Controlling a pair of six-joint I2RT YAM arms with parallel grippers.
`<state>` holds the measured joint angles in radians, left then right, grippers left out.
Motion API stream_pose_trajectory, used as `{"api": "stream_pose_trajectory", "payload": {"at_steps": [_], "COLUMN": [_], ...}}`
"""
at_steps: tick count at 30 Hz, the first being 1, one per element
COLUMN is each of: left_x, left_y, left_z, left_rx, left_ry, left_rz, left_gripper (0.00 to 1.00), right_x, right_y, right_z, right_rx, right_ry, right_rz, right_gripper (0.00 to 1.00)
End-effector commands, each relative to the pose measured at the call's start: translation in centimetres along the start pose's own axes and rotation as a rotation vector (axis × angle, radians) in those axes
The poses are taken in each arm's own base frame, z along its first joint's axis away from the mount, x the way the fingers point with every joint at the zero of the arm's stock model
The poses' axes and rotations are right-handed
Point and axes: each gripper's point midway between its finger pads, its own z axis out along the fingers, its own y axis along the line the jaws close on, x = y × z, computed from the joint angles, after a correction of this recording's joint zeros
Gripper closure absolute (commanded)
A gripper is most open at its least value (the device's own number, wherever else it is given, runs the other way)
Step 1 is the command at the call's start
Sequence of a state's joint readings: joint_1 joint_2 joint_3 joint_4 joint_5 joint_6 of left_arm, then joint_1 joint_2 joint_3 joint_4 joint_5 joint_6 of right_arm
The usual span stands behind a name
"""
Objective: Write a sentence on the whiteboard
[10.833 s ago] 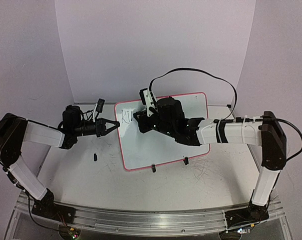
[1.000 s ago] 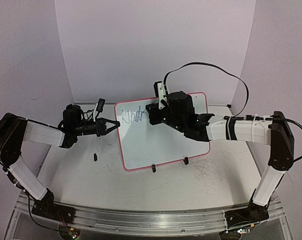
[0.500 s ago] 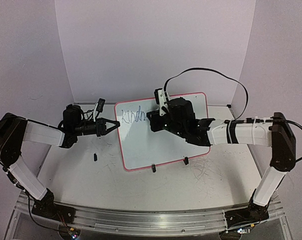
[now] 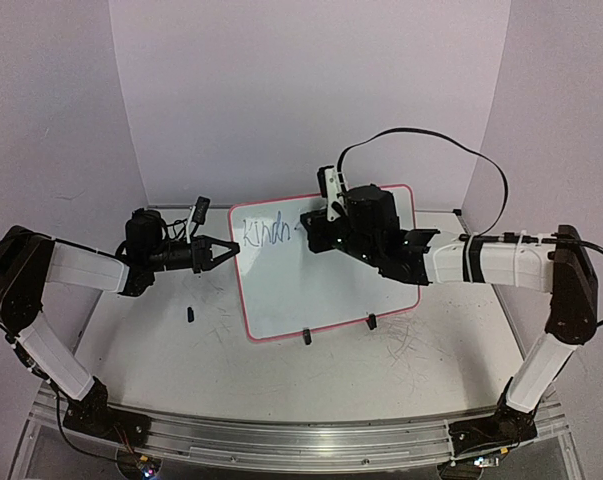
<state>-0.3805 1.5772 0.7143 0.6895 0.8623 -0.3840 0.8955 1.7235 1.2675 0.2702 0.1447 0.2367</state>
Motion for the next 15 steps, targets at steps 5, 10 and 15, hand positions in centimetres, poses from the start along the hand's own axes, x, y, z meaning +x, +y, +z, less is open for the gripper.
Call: {"api": "stream_pose_trajectory", "payload": {"at_steps": [5,10,15], "left_x": [-1.4,-1.3,-1.4], "left_y": [-1.8,-1.7,-1.7], "left_z": [0.4,0.4,0.4], "left_rx": [0.057,0.058,0.059], "left_ry": [-0.015,-0.012,-0.012], "left_rz": [0.1,0.098,0.098], "left_gripper": [1.0,1.0,1.0], "right_x": [-2.6,-2.1,-1.8], "right_y": [0.6,0.8,0.7], "right_z": [-0.3,0.0,0.6], "right_rx": [-0.035,-0.051,-0.042], "right_ry": [-0.064,-0.056,-0.052], "right_rz": [0.013,0.017,0.019], "right_gripper": [1.0,1.0,1.0]}}
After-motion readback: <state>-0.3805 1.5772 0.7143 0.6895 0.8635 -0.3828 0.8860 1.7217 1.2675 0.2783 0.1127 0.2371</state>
